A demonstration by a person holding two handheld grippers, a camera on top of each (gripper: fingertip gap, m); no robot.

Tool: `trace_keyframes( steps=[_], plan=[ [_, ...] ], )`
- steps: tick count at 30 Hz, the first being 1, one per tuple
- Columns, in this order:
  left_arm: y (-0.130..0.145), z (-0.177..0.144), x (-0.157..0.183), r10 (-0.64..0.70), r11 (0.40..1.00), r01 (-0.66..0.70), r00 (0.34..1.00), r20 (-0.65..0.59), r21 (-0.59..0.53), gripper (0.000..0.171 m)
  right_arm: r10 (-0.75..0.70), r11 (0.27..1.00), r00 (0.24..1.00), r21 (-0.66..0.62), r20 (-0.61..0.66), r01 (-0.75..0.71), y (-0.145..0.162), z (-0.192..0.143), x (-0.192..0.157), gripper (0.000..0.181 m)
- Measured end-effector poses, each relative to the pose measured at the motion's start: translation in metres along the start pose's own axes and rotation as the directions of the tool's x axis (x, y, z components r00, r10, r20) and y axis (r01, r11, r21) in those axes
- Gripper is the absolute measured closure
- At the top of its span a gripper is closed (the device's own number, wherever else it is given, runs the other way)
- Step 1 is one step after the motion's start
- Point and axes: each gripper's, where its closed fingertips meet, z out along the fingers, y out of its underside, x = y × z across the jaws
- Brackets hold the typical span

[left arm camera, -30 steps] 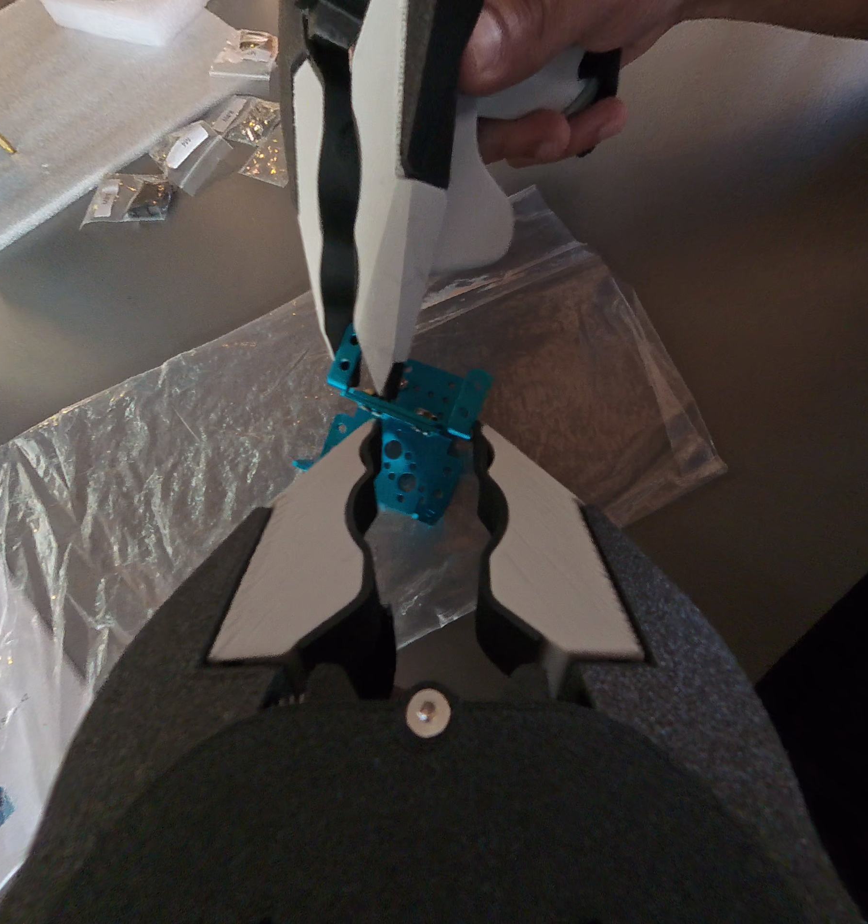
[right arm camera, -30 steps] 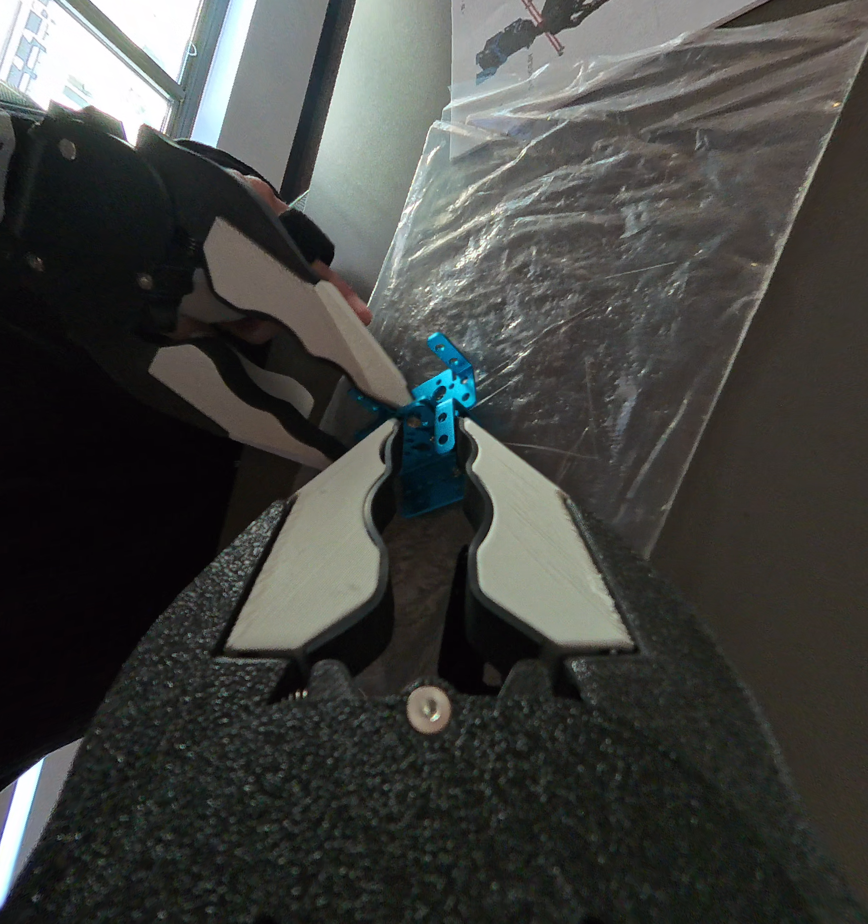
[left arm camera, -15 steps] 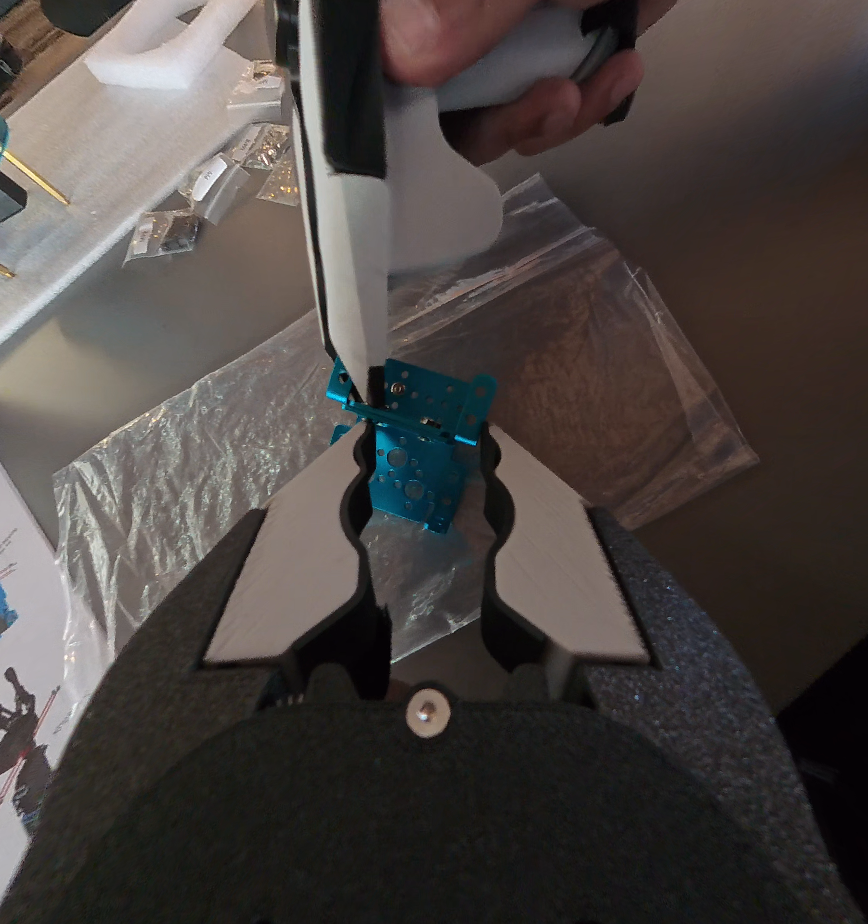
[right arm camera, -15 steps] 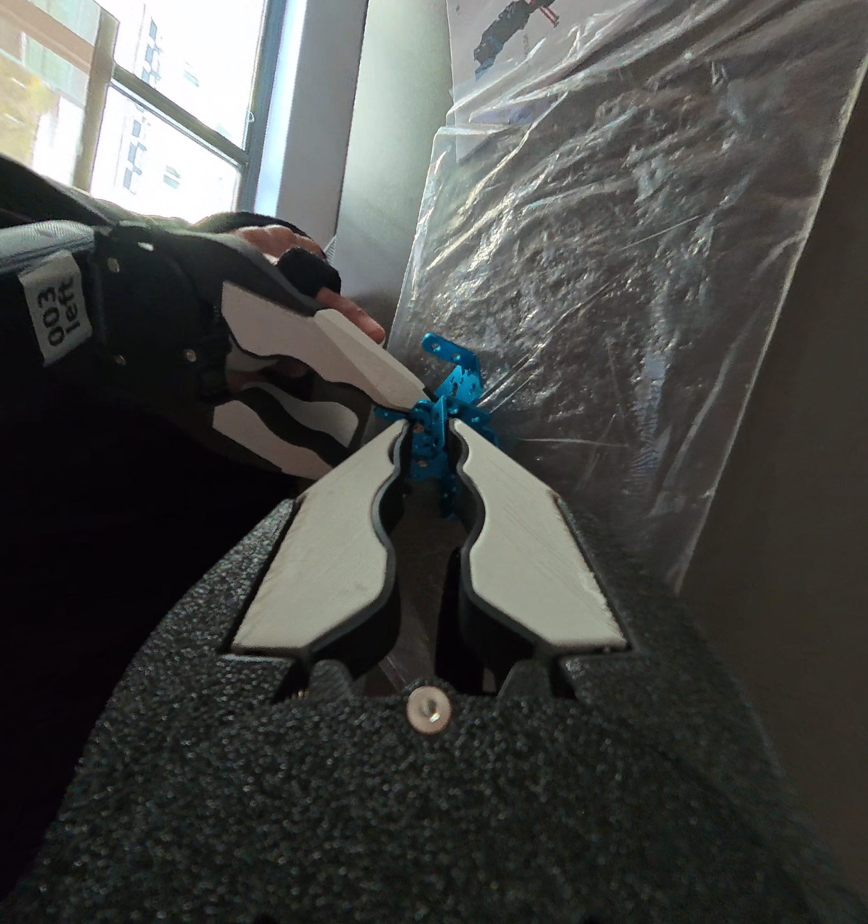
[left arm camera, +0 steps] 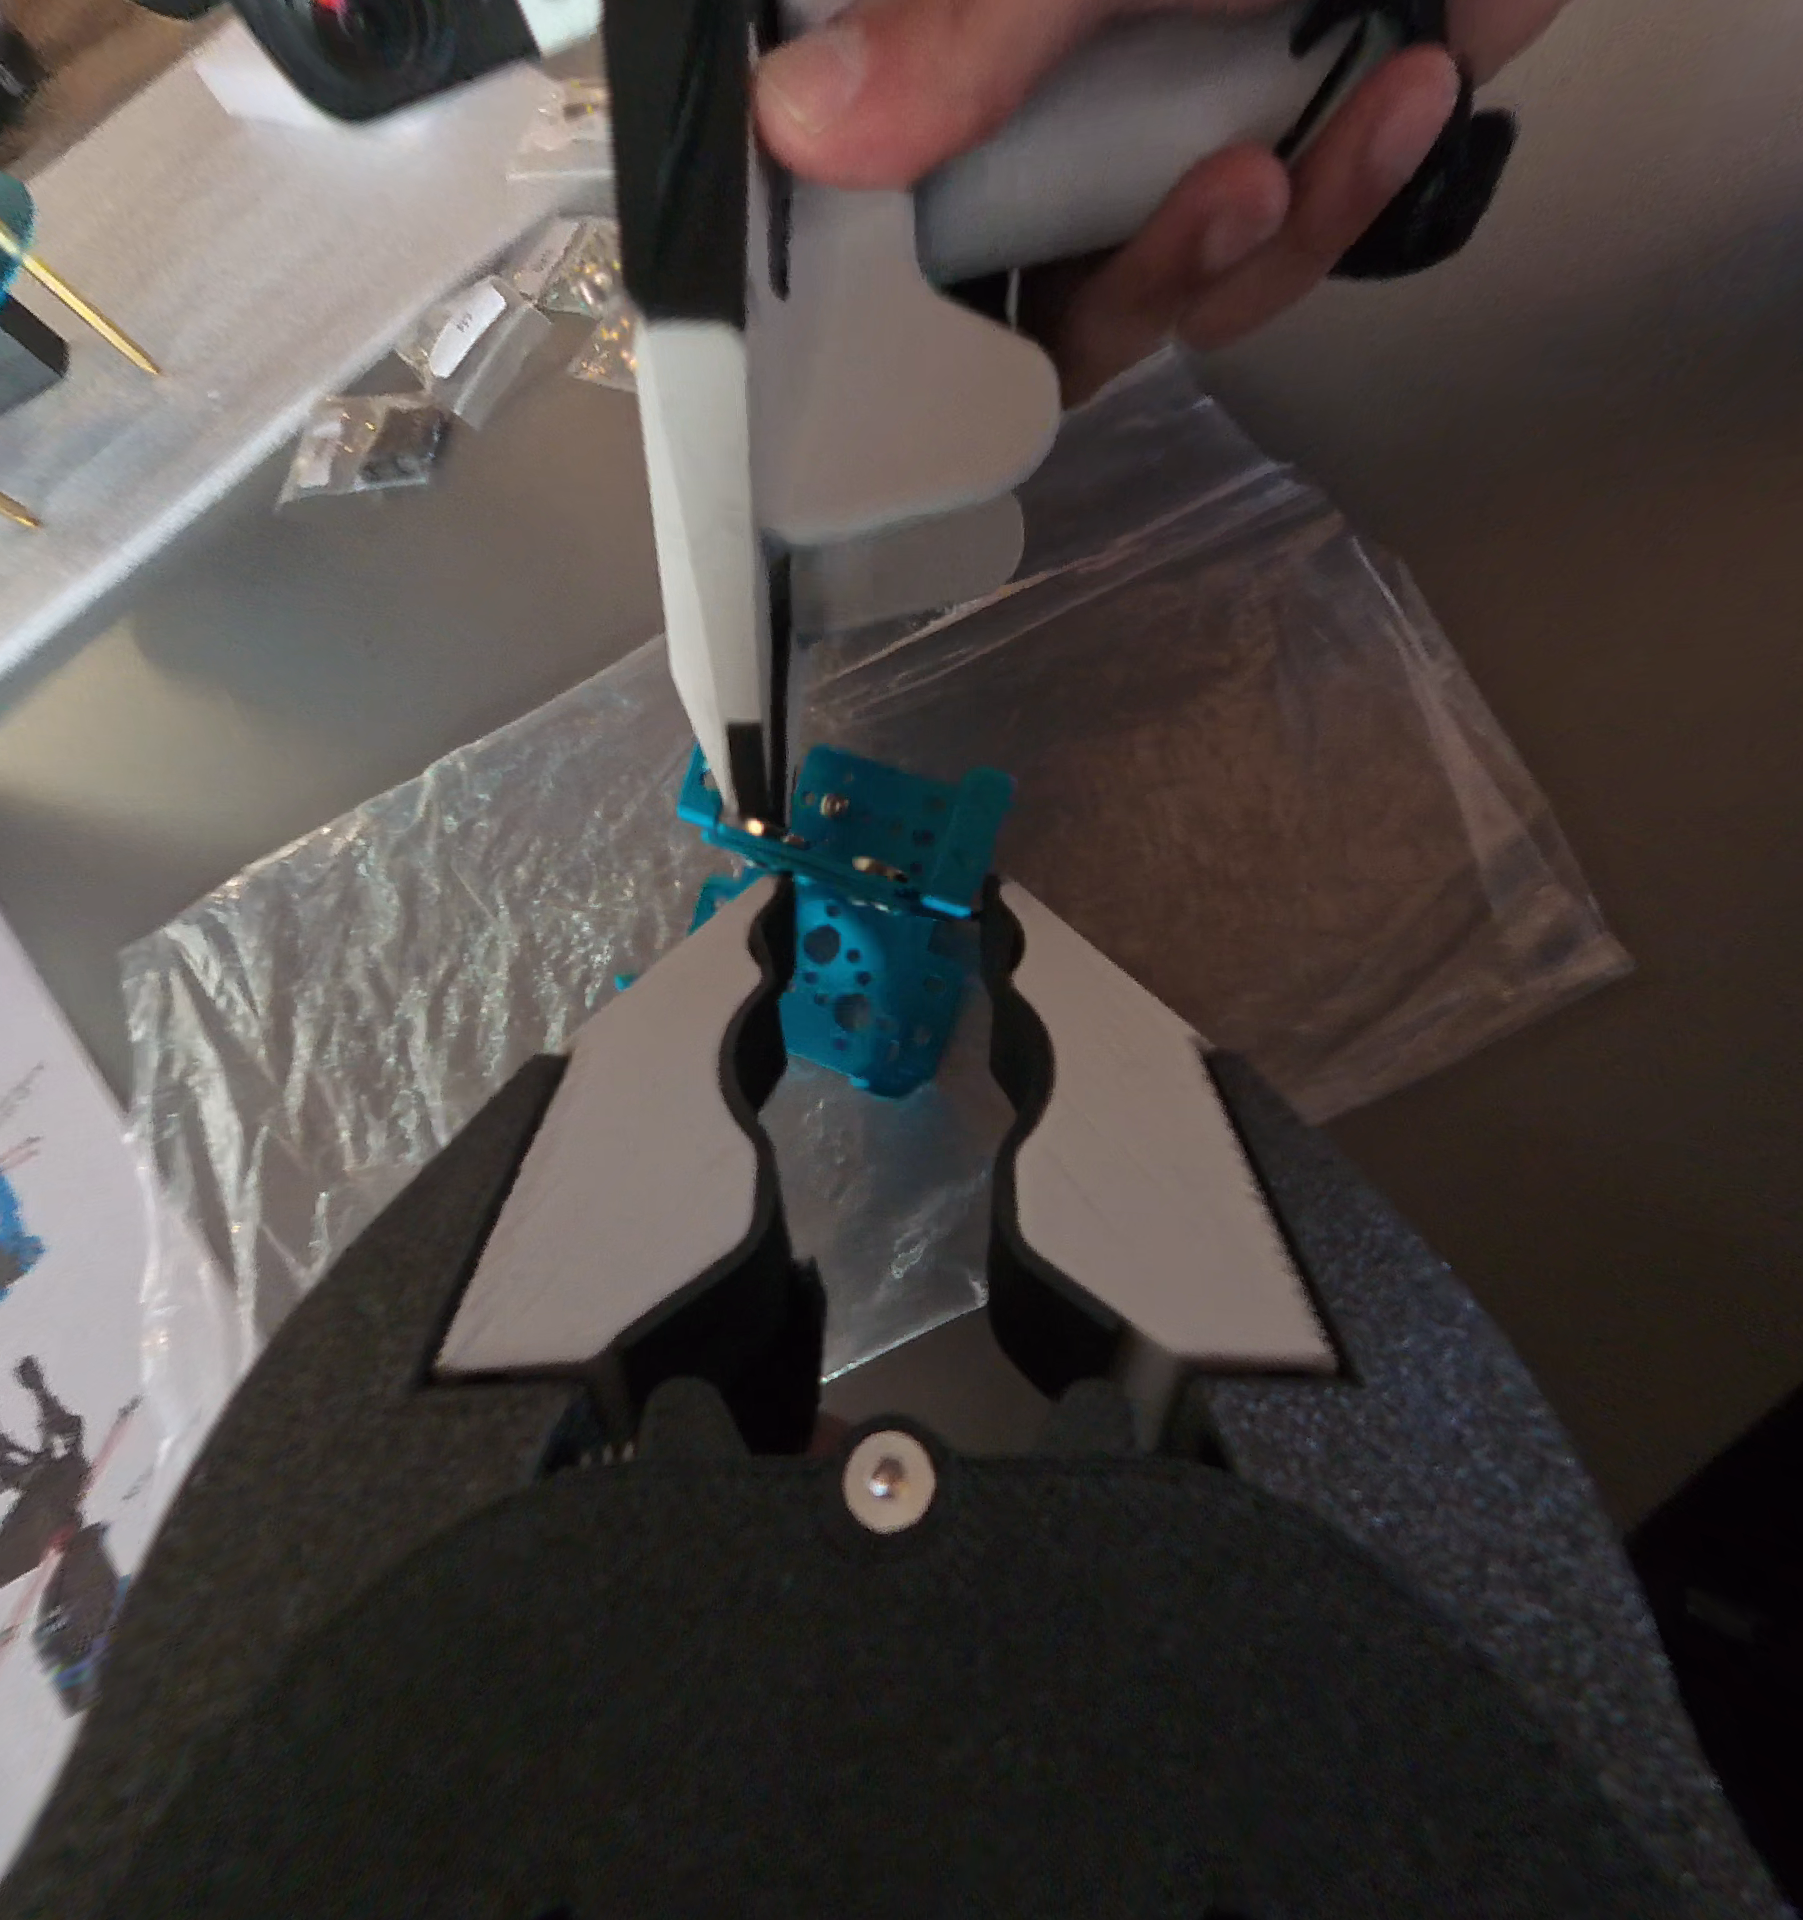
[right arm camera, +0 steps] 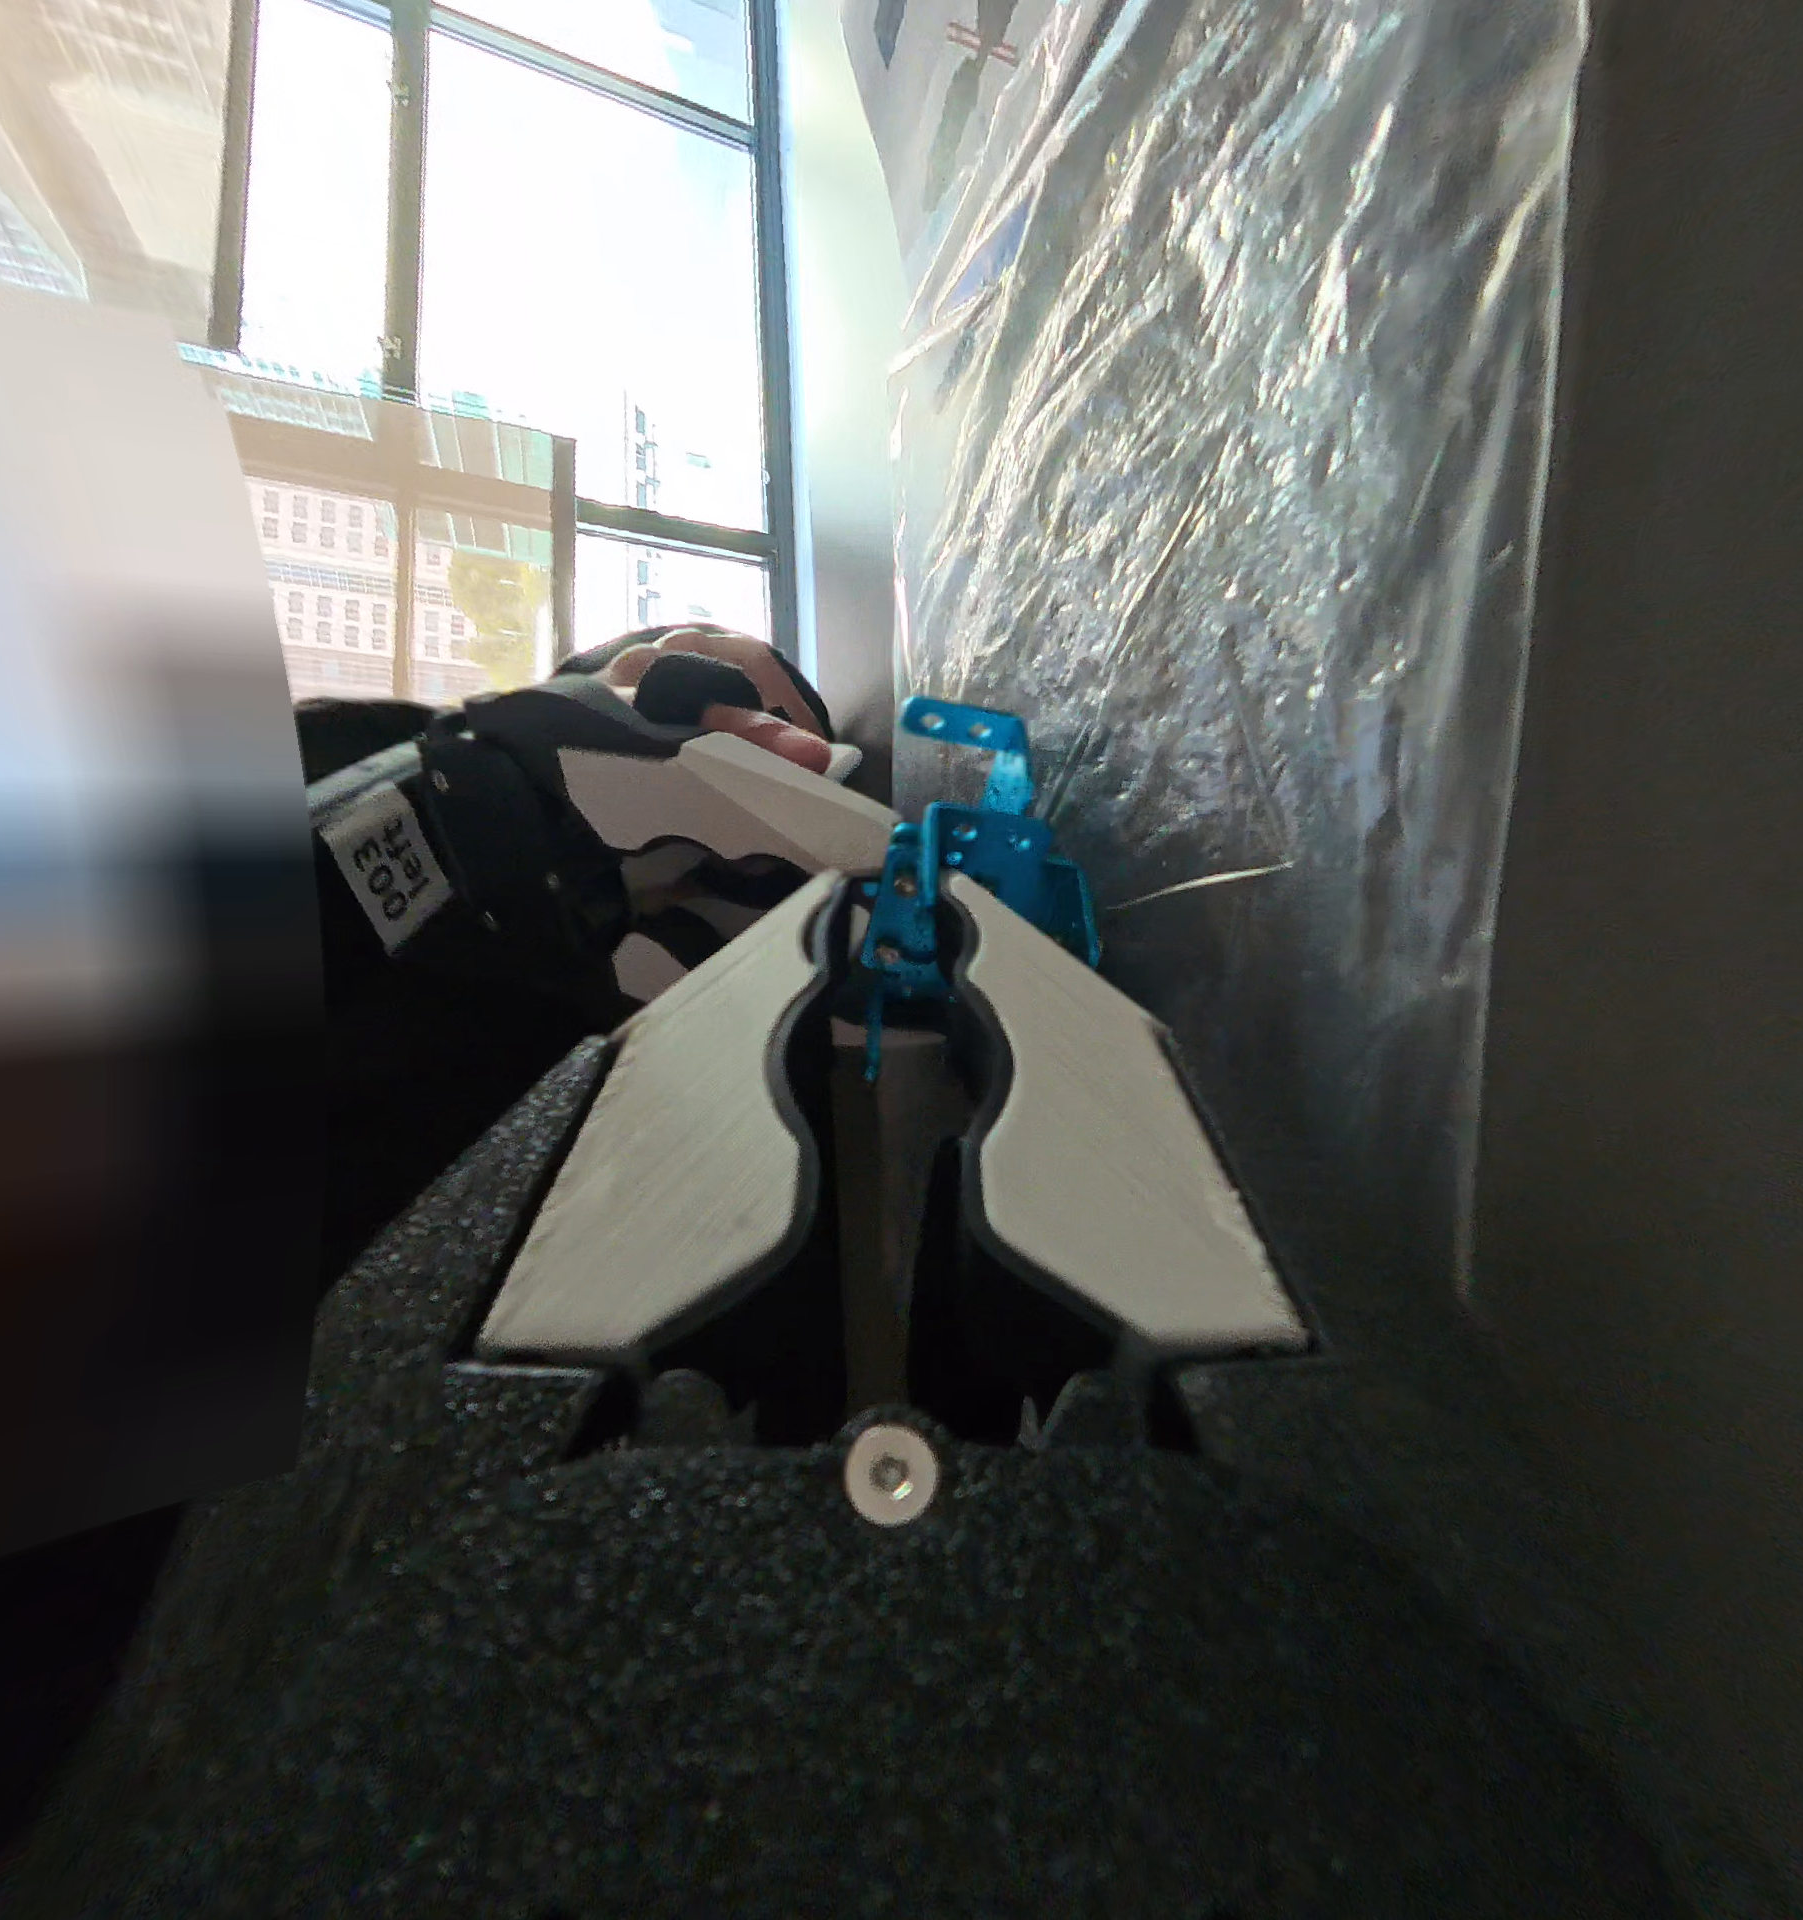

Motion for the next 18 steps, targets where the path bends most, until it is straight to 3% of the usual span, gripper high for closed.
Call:
trace_keyframes(
  steps=[3,7,10,12,15,18],
  plan=[
    [-0.002,-0.002,-0.001,-0.022,1.0,0.022,0.999,-0.028,0.015,0.145,-0.106,0.994,0.993,-0.021,-0.053,0.105,0.0,-0.006,0.001,0.153],
    [-0.002,-0.004,-0.005,-0.035,0.999,0.036,0.998,-0.047,0.019,0.144,-0.268,0.963,0.935,-0.05,-0.232,0.264,-0.006,-0.026,0.014,0.144],
    [-0.002,-0.003,-0.006,-0.055,0.998,0.056,0.996,-0.066,0.019,0.134,-0.457,0.881,0.823,-0.047,-0.337,0.47,-0.016,-0.032,0.001,0.142],
    [-0.003,-0.001,-0.007,-0.067,0.997,0.068,0.995,-0.075,0.02,0.124,-0.554,0.82,0.718,-0.129,-0.42,0.557,-0.014,-0.026,0.002,0.142],
    [-0.007,0.0,-0.006,-0.068,0.997,0.071,0.994,-0.081,0.033,0.121,-0.654,0.733,0.57,-0.231,-0.498,0.64,-0.011,-0.018,0.009,0.147],
    [-0.008,0.003,-0.005,-0.053,0.998,0.056,0.995,-0.083,0.04,0.126,-0.703,0.686,0.501,-0.295,-0.505,0.665,-0.006,-0.013,0.014,0.15]
  ],
)
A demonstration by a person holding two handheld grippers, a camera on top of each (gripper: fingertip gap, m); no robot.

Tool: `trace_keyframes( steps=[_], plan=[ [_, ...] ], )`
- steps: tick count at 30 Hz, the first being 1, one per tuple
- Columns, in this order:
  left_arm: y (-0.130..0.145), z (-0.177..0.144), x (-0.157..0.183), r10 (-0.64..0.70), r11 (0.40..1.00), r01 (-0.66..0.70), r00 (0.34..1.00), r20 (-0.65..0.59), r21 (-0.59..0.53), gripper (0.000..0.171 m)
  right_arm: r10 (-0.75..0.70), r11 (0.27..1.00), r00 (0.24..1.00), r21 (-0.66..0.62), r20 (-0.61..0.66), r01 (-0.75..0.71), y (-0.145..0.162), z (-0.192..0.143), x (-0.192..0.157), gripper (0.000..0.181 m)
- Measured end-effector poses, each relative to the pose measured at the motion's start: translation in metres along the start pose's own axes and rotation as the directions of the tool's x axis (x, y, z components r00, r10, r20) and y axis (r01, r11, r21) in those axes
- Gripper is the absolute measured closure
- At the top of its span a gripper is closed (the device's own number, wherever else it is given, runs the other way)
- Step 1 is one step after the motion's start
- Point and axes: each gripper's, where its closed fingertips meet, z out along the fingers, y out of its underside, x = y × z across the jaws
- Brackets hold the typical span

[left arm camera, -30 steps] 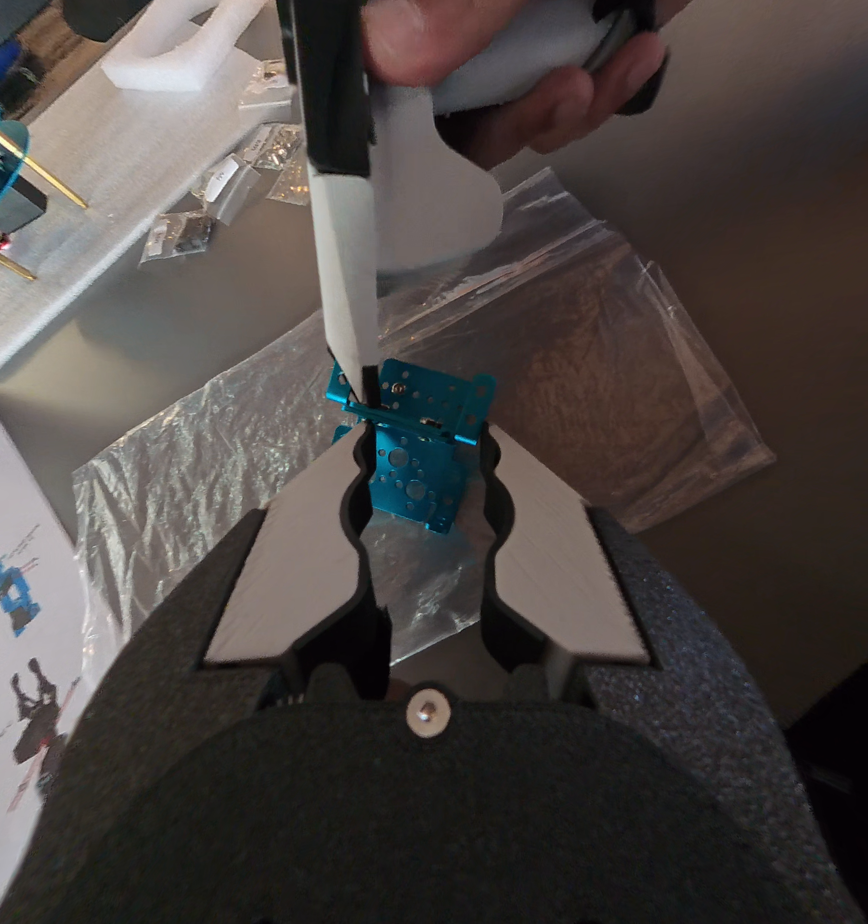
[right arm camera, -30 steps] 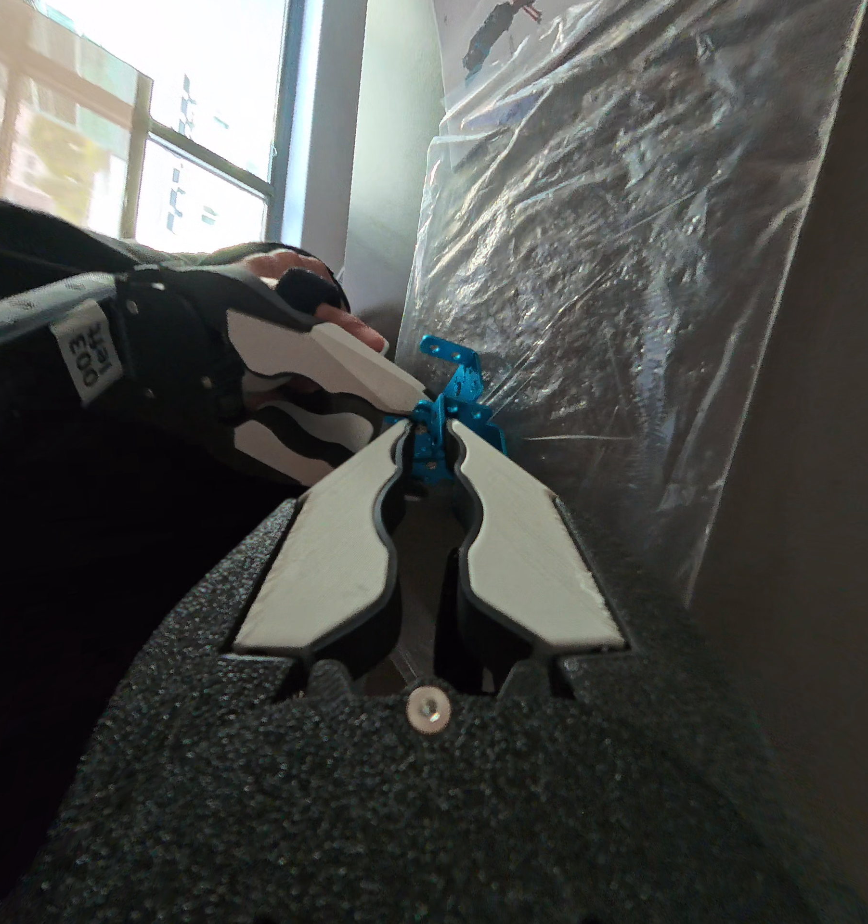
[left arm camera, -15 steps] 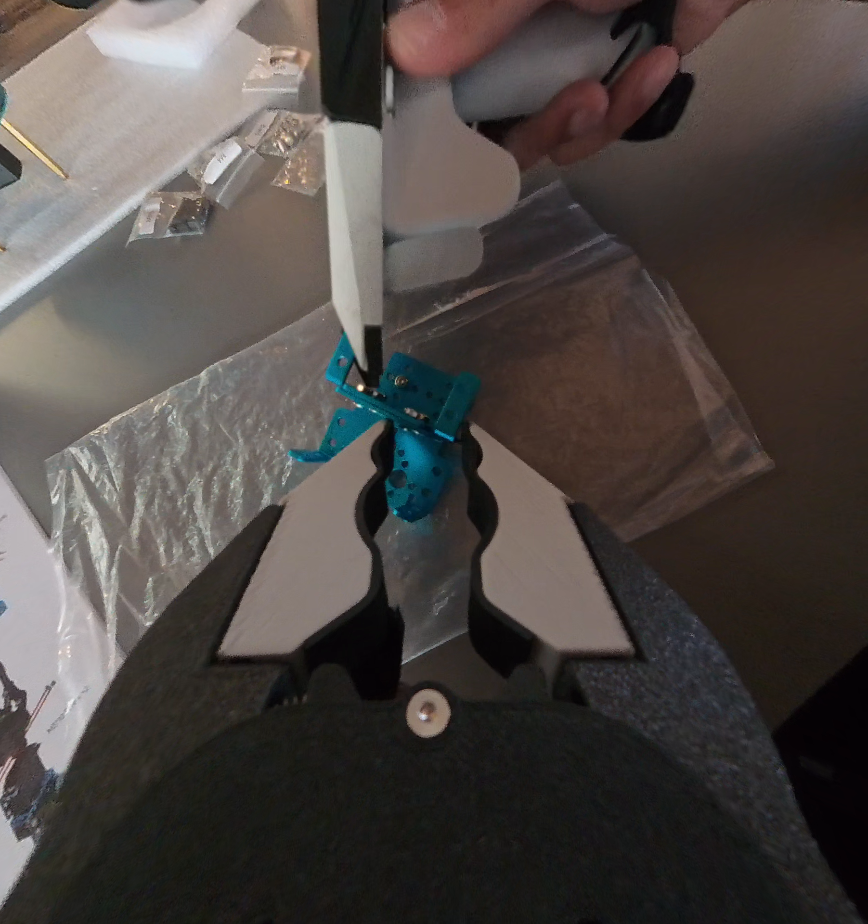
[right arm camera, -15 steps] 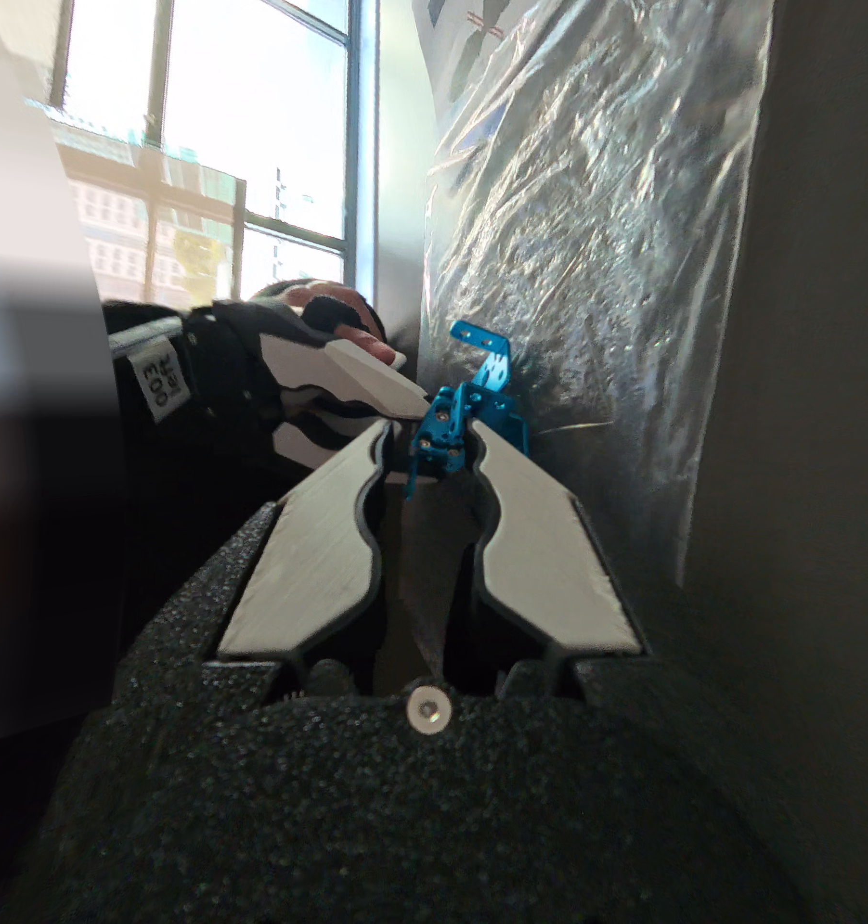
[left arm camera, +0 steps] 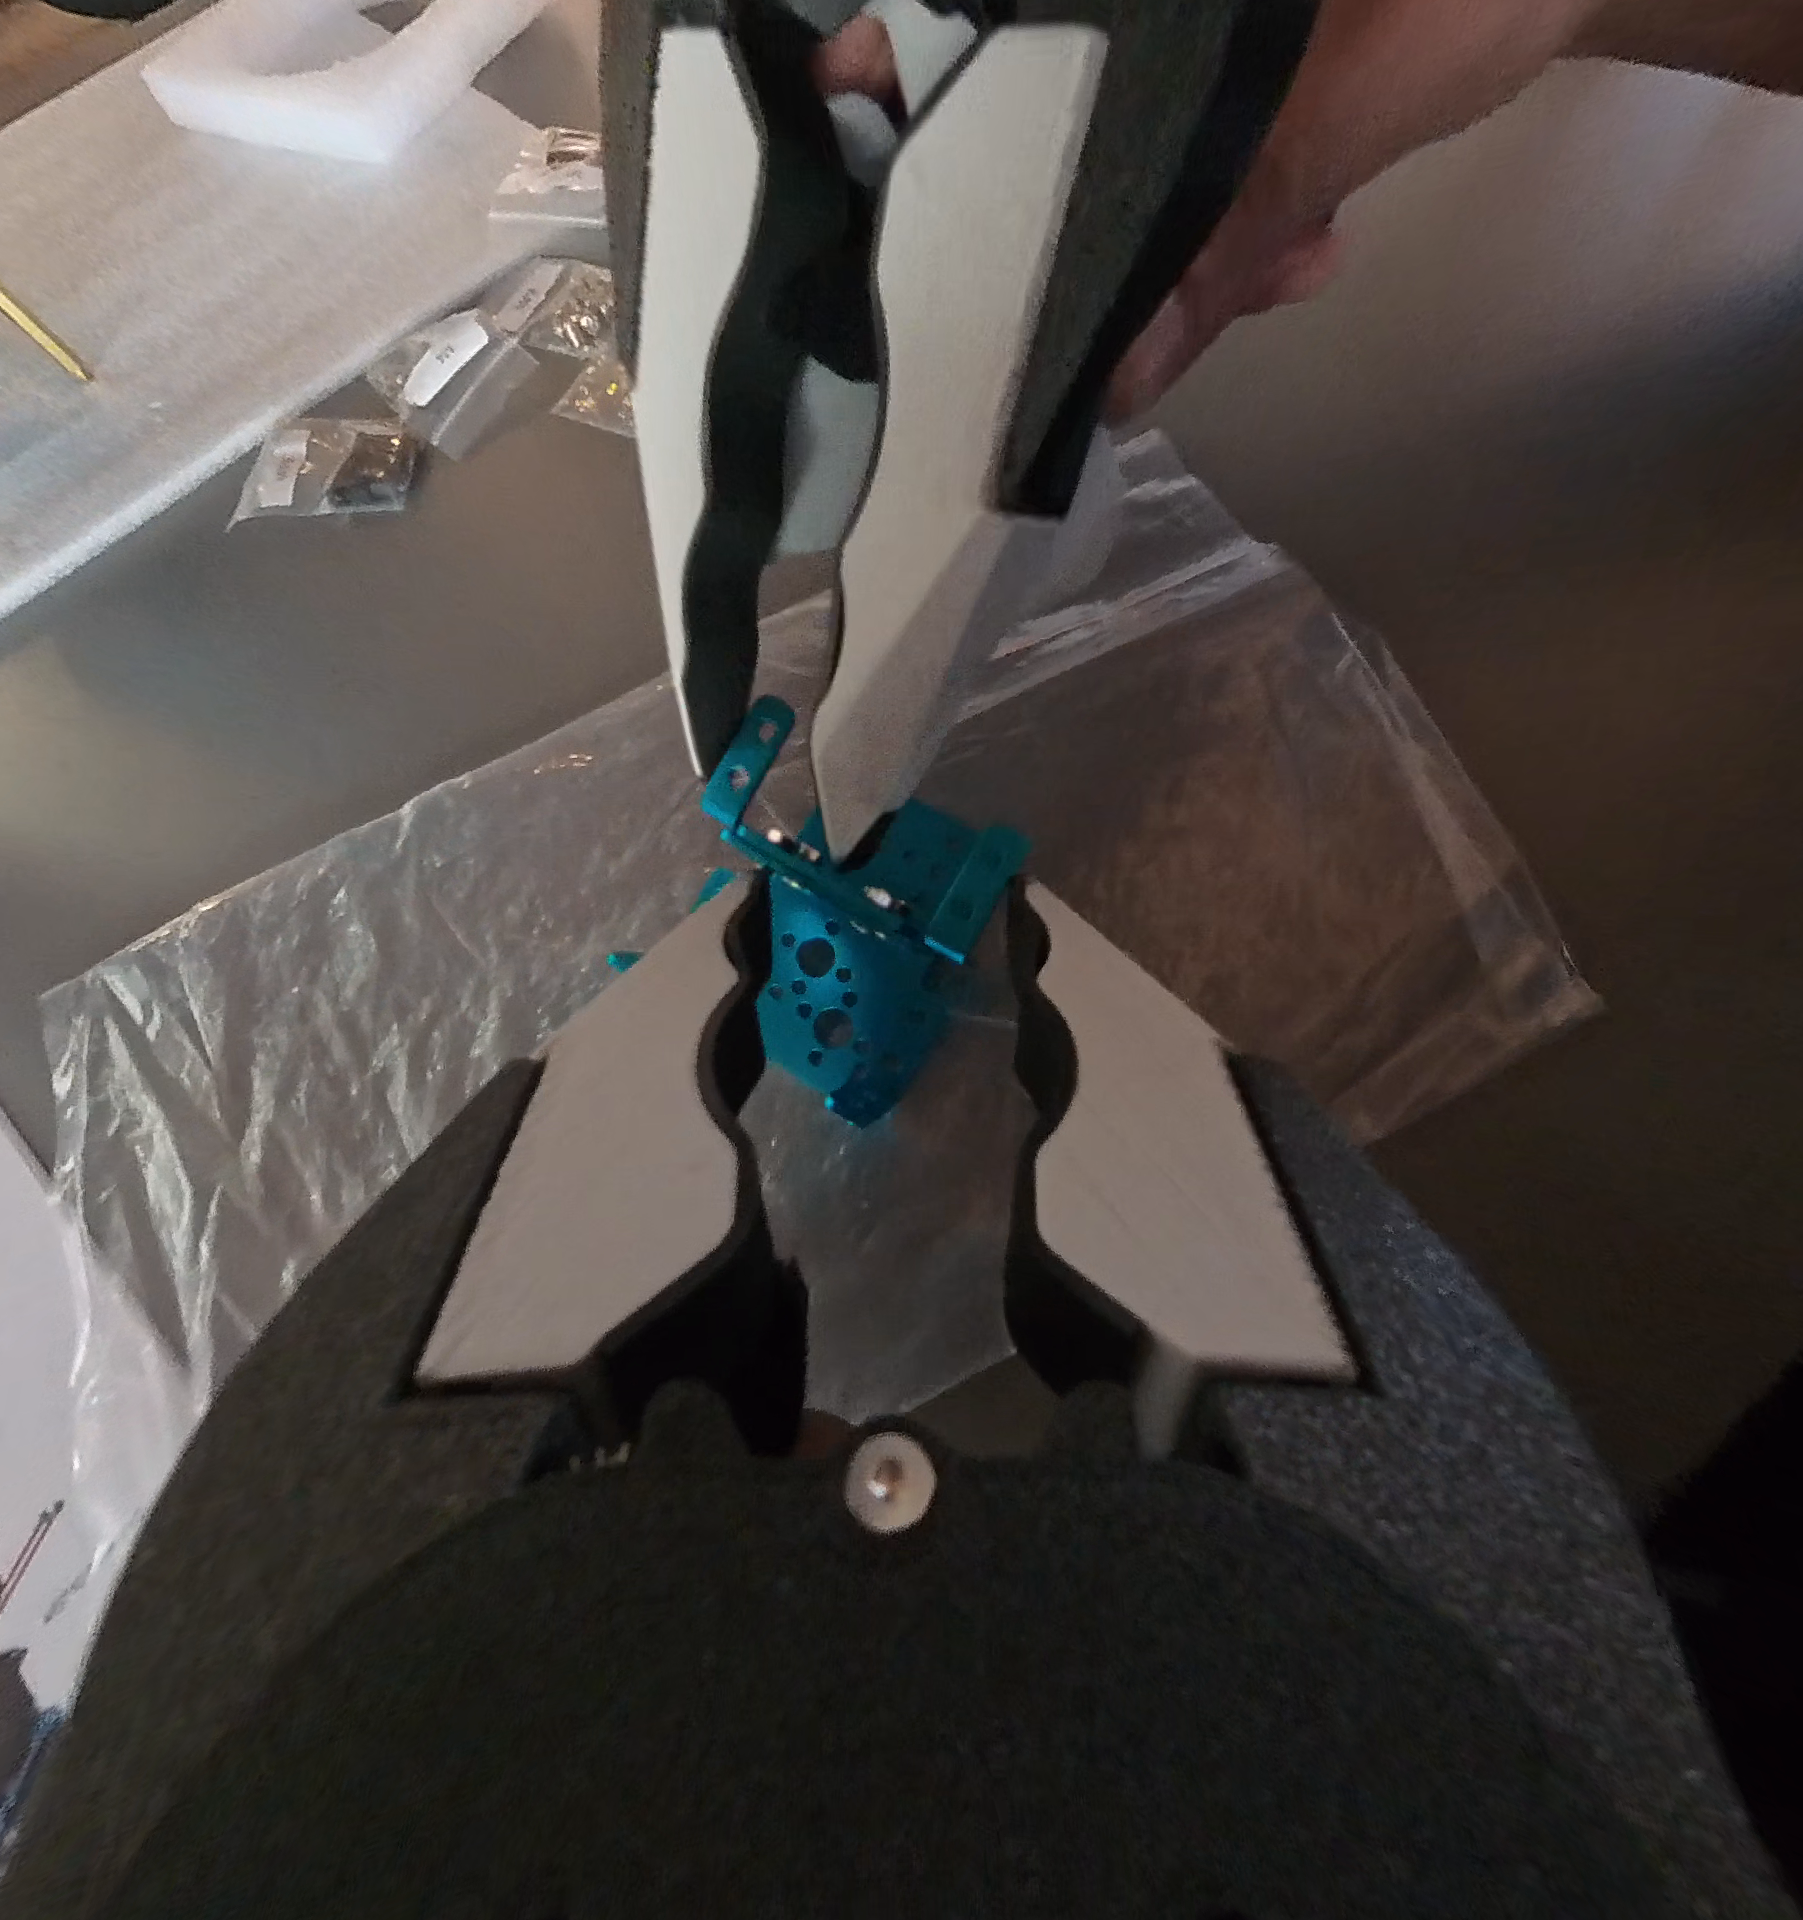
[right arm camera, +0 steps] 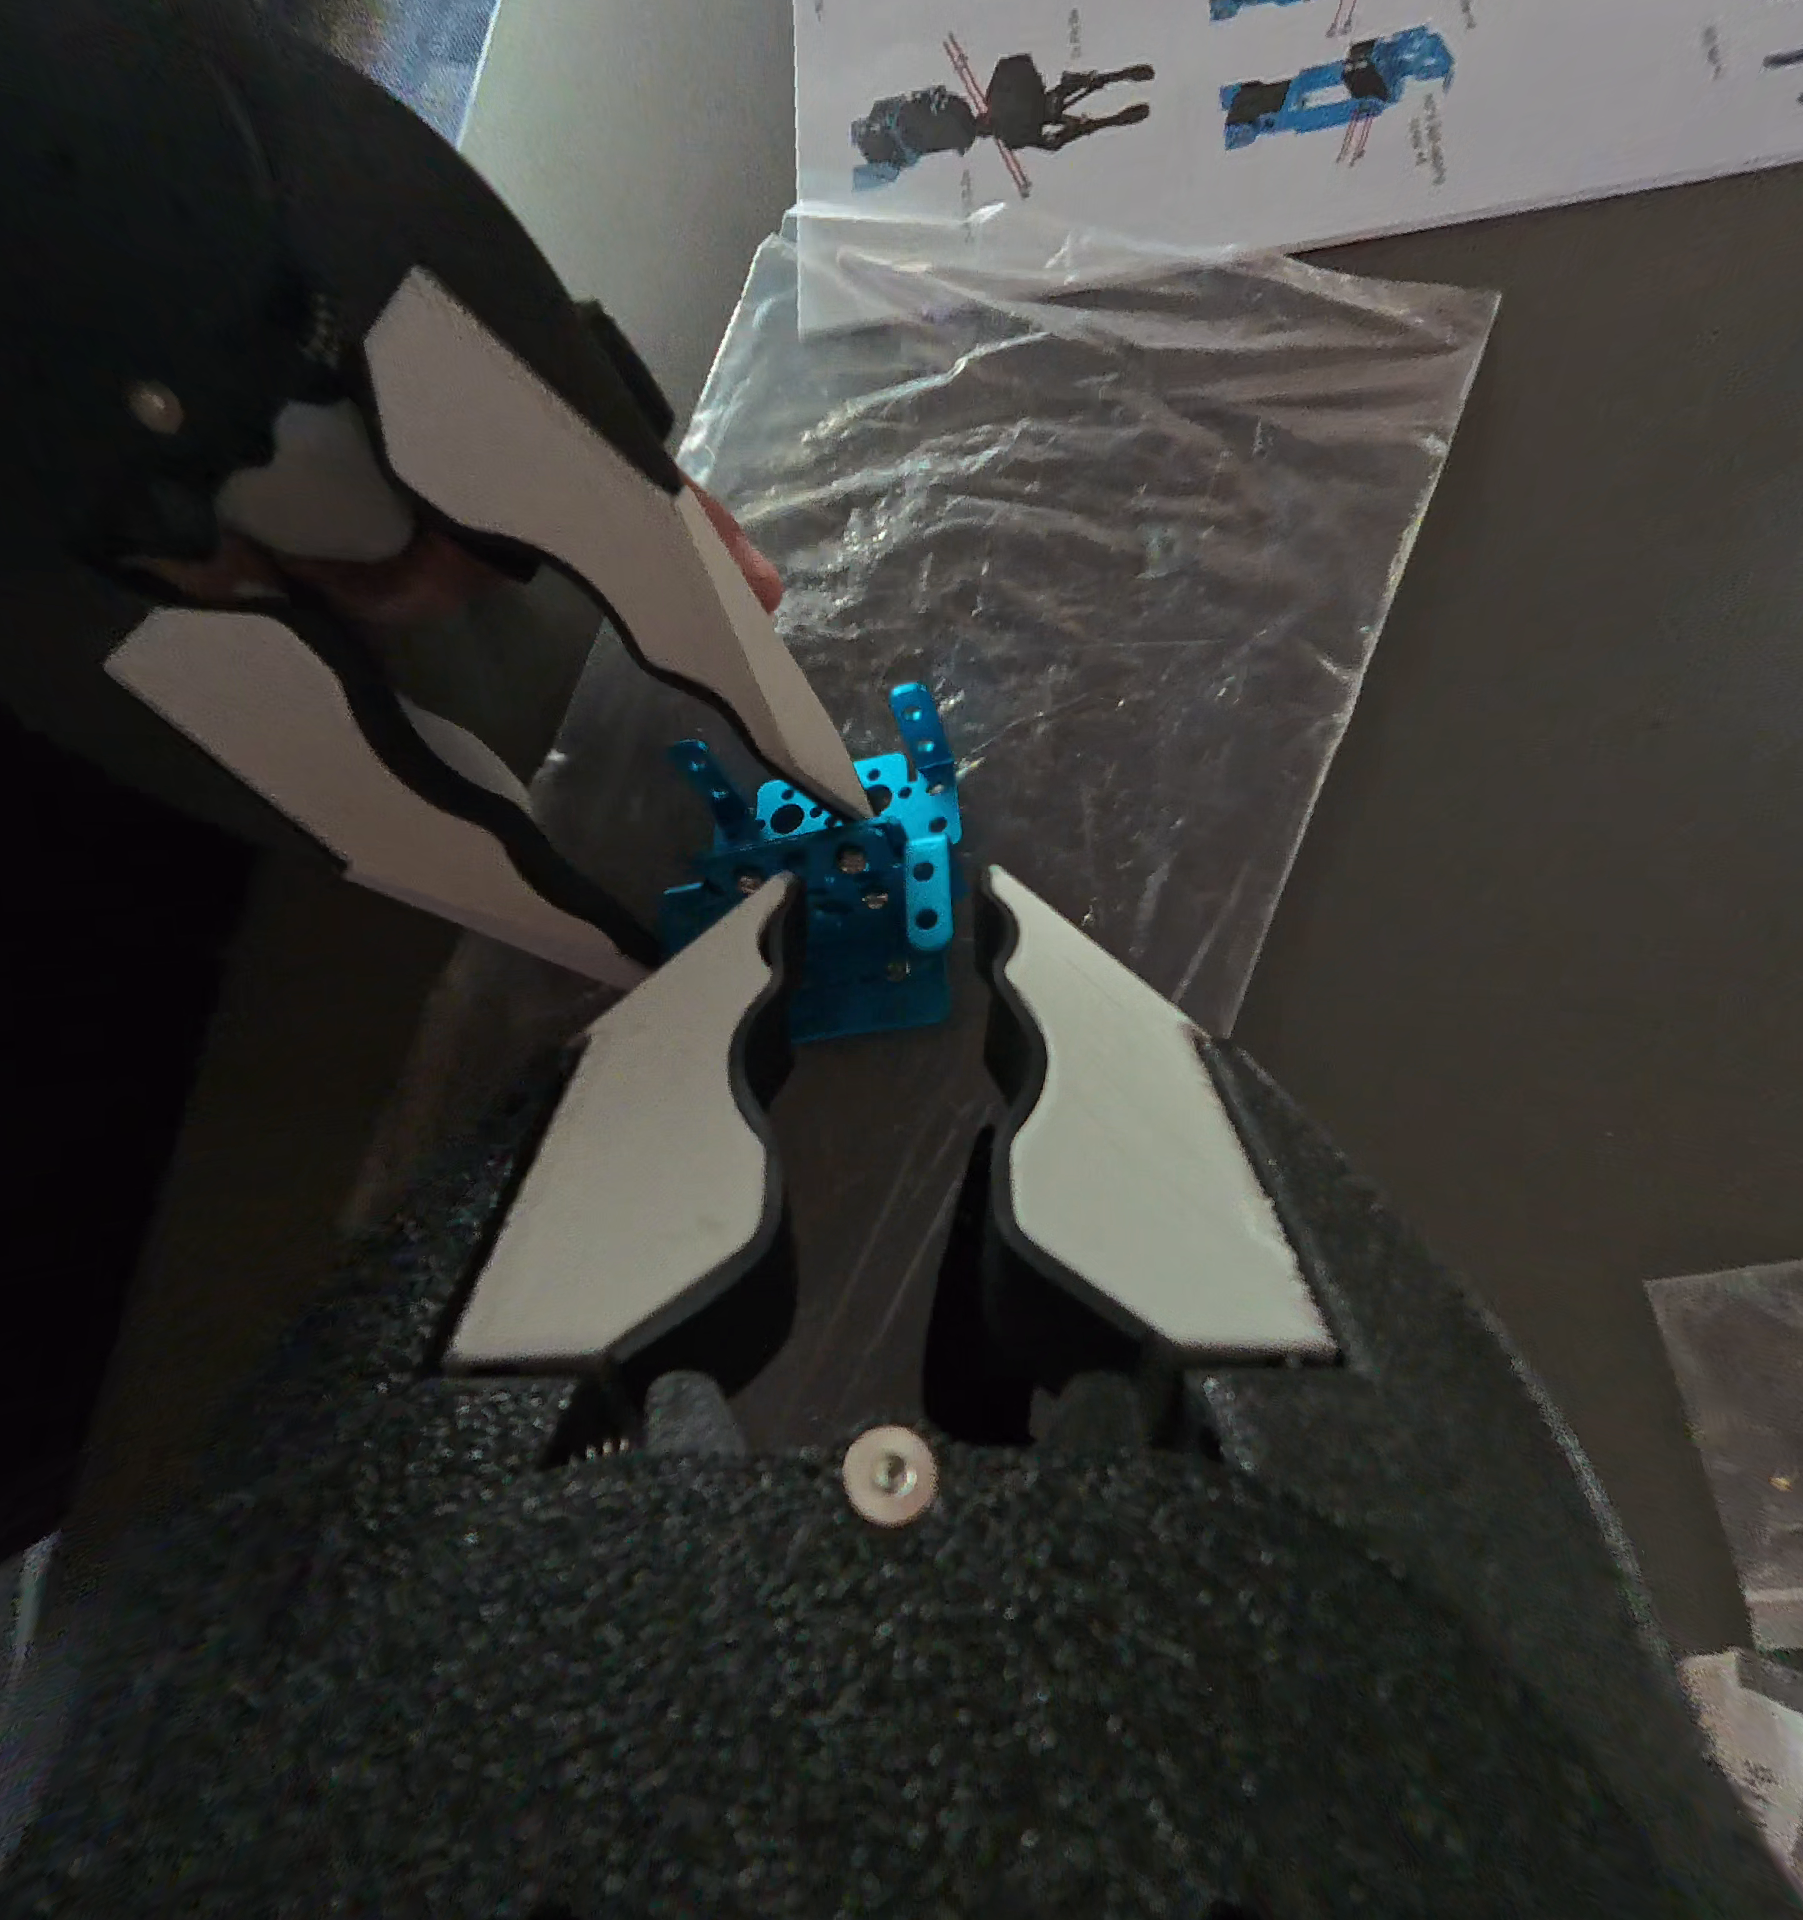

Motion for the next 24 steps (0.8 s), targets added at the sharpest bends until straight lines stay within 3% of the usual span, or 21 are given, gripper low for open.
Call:
trace_keyframes(
  steps=[11,24],
  plan=[
    [-0.0004,0.0021,0.0028,0.06,0.998,-0.06,0.998,0.025,-0.008,0.129,-0.038,0.998,0.998,-0.045,-0.04,0.036,0.0029,-0.0011,0.0004,0.162],
    [-0.0002,0.003,0.0038,0.082,0.997,-0.081,0.996,0.04,-0.013,0.13,0.282,0.959,0.935,-0.029,0.216,-0.282,0.0032,-0.0007,-0.0048,0.163]
  ],
)
